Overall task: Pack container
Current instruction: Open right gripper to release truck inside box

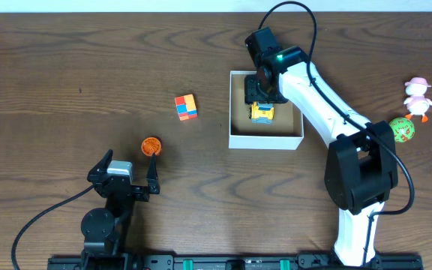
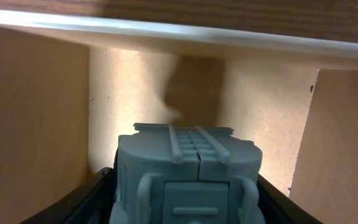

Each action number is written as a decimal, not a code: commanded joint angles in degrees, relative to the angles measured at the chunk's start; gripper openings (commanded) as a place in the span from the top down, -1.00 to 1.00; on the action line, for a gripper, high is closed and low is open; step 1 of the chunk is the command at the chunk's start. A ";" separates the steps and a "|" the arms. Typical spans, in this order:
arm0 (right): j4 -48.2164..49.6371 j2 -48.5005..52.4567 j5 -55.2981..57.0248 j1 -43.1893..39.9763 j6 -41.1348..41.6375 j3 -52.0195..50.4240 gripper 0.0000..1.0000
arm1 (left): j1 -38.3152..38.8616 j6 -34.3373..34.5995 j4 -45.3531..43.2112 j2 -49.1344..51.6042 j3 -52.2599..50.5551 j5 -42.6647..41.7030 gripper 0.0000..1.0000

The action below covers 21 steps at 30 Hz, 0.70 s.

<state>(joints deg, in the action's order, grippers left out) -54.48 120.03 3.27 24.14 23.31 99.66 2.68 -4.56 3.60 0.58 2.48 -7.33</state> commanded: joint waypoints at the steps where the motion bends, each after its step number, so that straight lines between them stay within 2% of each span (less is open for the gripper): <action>1: 0.44 1.53 1.66 -0.04 2.45 -0.15 -0.03 | -0.24 -0.57 0.76 -0.35 -1.75 -0.63 -0.96; 6: 1.01 2.23 1.22 0.31 2.43 -0.22 -0.07 | -0.24 -0.57 0.76 -0.35 -1.75 -0.63 -0.96; 10: 1.42 2.23 1.27 0.70 2.36 -0.22 -0.17 | -0.24 -0.57 0.76 -0.35 -1.75 -0.63 -0.96; 18: 1.29 2.25 1.31 0.70 2.36 -0.26 -0.21 | -0.24 -0.57 0.76 -0.35 -1.75 -0.63 -0.96; 21: 1.33 2.25 1.36 0.68 2.36 -0.66 -0.39 | -0.24 -0.57 0.76 -0.35 -1.73 -0.63 -0.96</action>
<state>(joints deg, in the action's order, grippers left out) -53.21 122.26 3.73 24.18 24.95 99.55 2.68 -4.56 3.60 0.58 2.48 -7.33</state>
